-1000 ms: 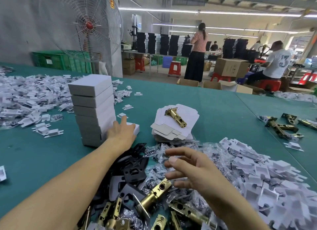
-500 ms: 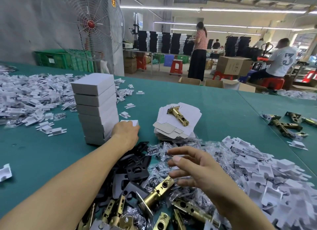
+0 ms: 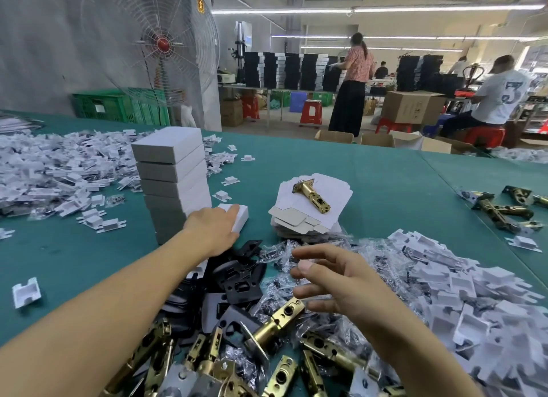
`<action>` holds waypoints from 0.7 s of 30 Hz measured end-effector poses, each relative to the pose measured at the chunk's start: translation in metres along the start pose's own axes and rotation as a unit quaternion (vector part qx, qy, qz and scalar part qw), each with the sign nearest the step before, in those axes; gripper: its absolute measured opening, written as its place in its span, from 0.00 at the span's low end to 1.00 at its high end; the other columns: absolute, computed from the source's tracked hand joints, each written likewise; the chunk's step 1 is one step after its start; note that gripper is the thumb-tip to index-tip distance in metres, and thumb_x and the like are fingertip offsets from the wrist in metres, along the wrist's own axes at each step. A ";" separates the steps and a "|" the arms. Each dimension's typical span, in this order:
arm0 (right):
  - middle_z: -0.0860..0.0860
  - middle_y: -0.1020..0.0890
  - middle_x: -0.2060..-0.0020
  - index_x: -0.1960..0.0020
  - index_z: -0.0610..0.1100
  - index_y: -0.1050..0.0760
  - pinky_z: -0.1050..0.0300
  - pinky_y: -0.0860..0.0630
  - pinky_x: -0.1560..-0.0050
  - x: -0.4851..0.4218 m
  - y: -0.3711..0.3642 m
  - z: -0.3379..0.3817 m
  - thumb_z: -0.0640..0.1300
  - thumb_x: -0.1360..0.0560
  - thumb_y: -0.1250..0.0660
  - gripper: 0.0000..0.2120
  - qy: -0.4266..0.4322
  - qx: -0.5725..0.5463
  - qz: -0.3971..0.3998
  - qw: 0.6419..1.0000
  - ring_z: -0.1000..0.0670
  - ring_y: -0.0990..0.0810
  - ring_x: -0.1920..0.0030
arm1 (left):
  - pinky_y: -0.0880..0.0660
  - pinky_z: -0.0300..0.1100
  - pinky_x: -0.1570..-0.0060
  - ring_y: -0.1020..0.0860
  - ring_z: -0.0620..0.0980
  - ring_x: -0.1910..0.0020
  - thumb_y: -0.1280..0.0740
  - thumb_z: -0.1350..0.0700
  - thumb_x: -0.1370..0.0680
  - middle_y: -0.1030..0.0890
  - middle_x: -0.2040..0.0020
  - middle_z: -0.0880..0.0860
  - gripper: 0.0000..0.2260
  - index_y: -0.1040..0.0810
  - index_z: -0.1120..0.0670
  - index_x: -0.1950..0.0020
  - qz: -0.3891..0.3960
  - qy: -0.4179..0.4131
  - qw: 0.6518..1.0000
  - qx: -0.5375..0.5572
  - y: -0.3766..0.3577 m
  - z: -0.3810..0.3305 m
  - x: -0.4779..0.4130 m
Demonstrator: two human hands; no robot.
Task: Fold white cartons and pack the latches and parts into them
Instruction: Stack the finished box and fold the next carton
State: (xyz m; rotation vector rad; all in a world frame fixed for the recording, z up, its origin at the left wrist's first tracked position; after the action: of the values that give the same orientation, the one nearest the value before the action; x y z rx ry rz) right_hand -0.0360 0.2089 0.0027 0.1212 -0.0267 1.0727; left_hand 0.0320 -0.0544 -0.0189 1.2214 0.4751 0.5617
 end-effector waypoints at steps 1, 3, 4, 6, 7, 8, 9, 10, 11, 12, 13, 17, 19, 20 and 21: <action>0.49 0.14 0.51 0.45 0.52 0.19 0.61 0.19 0.57 0.000 -0.001 0.000 0.45 0.21 0.32 0.07 -0.001 -0.001 0.000 1.000 0.51 0.14 0.56 | 0.26 0.50 0.51 0.24 0.59 0.40 0.44 0.43 0.17 0.24 0.37 0.55 0.21 0.36 0.50 0.27 0.000 0.004 1.000 -0.001 0.001 0.003 -0.001; 0.48 0.15 0.50 0.45 0.52 0.19 0.62 0.19 0.57 0.001 -0.002 0.001 0.45 0.21 0.32 0.07 -0.004 -0.001 0.001 1.000 0.52 0.15 0.57 | 0.26 0.51 0.49 0.25 0.58 0.39 0.44 0.44 0.17 0.26 0.37 0.55 0.18 0.31 0.52 0.32 0.018 0.010 1.000 0.009 0.000 0.004 -0.006; 0.48 0.15 0.49 0.45 0.53 0.19 0.62 0.19 0.57 0.001 -0.002 0.000 0.45 0.21 0.32 0.07 -0.004 -0.001 0.000 1.000 0.52 0.15 0.57 | 0.25 0.52 0.48 0.26 0.58 0.39 0.44 0.44 0.18 0.28 0.37 0.55 0.17 0.32 0.52 0.33 0.031 0.011 0.999 0.027 -0.001 0.002 -0.010; 0.47 0.15 0.49 0.45 0.53 0.19 0.60 0.19 0.56 0.001 0.000 -0.001 0.45 0.21 0.32 0.07 -0.006 -0.003 -0.003 1.000 0.52 0.15 0.57 | 0.26 0.53 0.46 0.28 0.59 0.36 0.42 0.45 0.18 0.30 0.33 0.56 0.19 0.35 0.54 0.31 0.055 0.015 0.996 0.076 -0.006 -0.003 -0.023; 0.47 0.15 0.49 0.45 0.53 0.19 0.59 0.19 0.55 0.001 0.001 -0.001 0.46 0.21 0.32 0.07 -0.008 -0.005 -0.005 1.000 0.52 0.15 0.56 | 0.27 0.53 0.45 0.29 0.59 0.34 0.40 0.46 0.18 0.32 0.30 0.57 0.22 0.37 0.55 0.29 0.059 0.018 0.993 0.100 -0.007 -0.005 -0.031; 0.47 0.15 0.48 0.45 0.53 0.19 0.58 0.19 0.54 0.000 0.002 -0.002 0.46 0.21 0.32 0.07 -0.010 -0.009 -0.006 1.000 0.52 0.15 0.56 | 0.27 0.53 0.43 0.30 0.59 0.32 0.39 0.45 0.19 0.34 0.28 0.57 0.25 0.39 0.56 0.27 0.057 0.019 0.991 0.123 -0.010 -0.006 -0.038; 0.46 0.16 0.48 0.45 0.53 0.19 0.58 0.19 0.54 0.000 0.003 -0.003 0.46 0.21 0.32 0.07 -0.012 -0.011 -0.008 1.000 0.52 0.15 0.56 | 0.28 0.54 0.39 0.31 0.60 0.31 0.38 0.43 0.19 0.34 0.26 0.58 0.27 0.40 0.56 0.26 0.049 0.018 0.989 0.140 -0.013 -0.006 -0.045; 0.46 0.15 0.49 0.45 0.53 0.19 0.57 0.19 0.54 -0.001 0.004 -0.004 0.46 0.21 0.32 0.07 -0.013 -0.013 -0.009 1.000 0.52 0.15 0.56 | 0.30 0.55 0.34 0.33 0.60 0.28 0.38 0.40 0.19 0.35 0.25 0.58 0.30 0.41 0.56 0.25 0.041 0.015 0.989 0.144 -0.017 -0.005 -0.051; 0.46 0.15 0.49 0.45 0.53 0.18 0.57 0.19 0.54 -0.002 0.005 -0.005 0.46 0.21 0.32 0.07 -0.015 -0.013 -0.009 1.000 0.52 0.15 0.56 | 0.35 0.54 0.29 0.37 0.59 0.25 0.40 0.37 0.20 0.38 0.22 0.58 0.33 0.43 0.56 0.23 0.040 0.012 0.990 0.137 -0.022 -0.004 -0.054; 0.47 0.15 0.50 0.46 0.53 0.18 0.57 0.20 0.54 -0.002 0.005 -0.006 0.46 0.21 0.32 0.07 -0.017 -0.013 -0.008 1.000 0.52 0.15 0.57 | 0.42 0.54 0.25 0.43 0.57 0.21 0.44 0.34 0.20 0.43 0.19 0.56 0.36 0.47 0.54 0.20 0.042 0.011 0.991 0.130 -0.028 -0.003 -0.056; 0.47 0.15 0.50 0.47 0.54 0.18 0.58 0.20 0.55 -0.003 0.004 -0.007 0.46 0.22 0.31 0.06 -0.018 -0.011 -0.007 1.000 0.52 0.15 0.57 | 0.47 0.53 0.22 0.49 0.55 0.19 0.47 0.33 0.19 0.48 0.18 0.54 0.36 0.50 0.53 0.18 0.045 0.010 0.991 0.127 -0.034 -0.002 -0.055; 0.49 0.15 0.51 0.49 0.56 0.17 0.59 0.19 0.55 -0.003 0.001 -0.008 0.46 0.22 0.31 0.06 -0.026 -0.007 -0.008 1.000 0.52 0.15 0.57 | 0.50 0.51 0.22 0.50 0.53 0.19 0.47 0.43 0.17 0.48 0.18 0.54 0.31 0.52 0.52 0.18 0.038 -0.021 0.992 0.122 -0.040 0.002 -0.051; 0.49 0.15 0.50 0.49 0.56 0.17 0.58 0.19 0.55 -0.002 0.000 -0.008 0.46 0.22 0.31 0.06 -0.028 -0.009 -0.006 1.000 0.51 0.15 0.56 | 0.49 0.49 0.22 0.48 0.53 0.20 0.46 0.45 0.18 0.47 0.18 0.55 0.30 0.50 0.54 0.18 0.042 -0.024 0.992 0.118 -0.037 0.001 -0.047; 0.48 0.15 0.50 0.49 0.55 0.17 0.58 0.19 0.54 -0.001 0.001 -0.007 0.45 0.22 0.31 0.06 -0.027 -0.009 -0.006 1.000 0.51 0.15 0.56 | 0.49 0.49 0.22 0.48 0.53 0.20 0.46 0.46 0.18 0.46 0.18 0.55 0.30 0.50 0.54 0.18 0.043 -0.022 0.992 0.115 -0.036 0.001 -0.046; 0.47 0.15 0.50 0.48 0.54 0.17 0.58 0.19 0.55 -0.001 0.002 -0.006 0.45 0.22 0.31 0.06 -0.026 -0.008 -0.006 1.000 0.51 0.15 0.57 | 0.48 0.49 0.22 0.47 0.54 0.20 0.46 0.46 0.17 0.46 0.18 0.56 0.30 0.50 0.54 0.18 0.045 -0.021 0.992 0.112 -0.035 0.000 -0.046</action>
State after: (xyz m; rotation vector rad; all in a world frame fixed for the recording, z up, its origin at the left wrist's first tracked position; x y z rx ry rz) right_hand -0.0381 0.2097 -0.0036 0.1338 -0.0810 1.0561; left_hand 0.0020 -0.0917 -0.0509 1.4727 0.4573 0.5693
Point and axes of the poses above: each hand's wrist, its own x-axis away from the middle knuckle, its own y-axis out of the back of the hand, z = x × y, the point moved 4 cm from there along -x, towards the middle knuckle
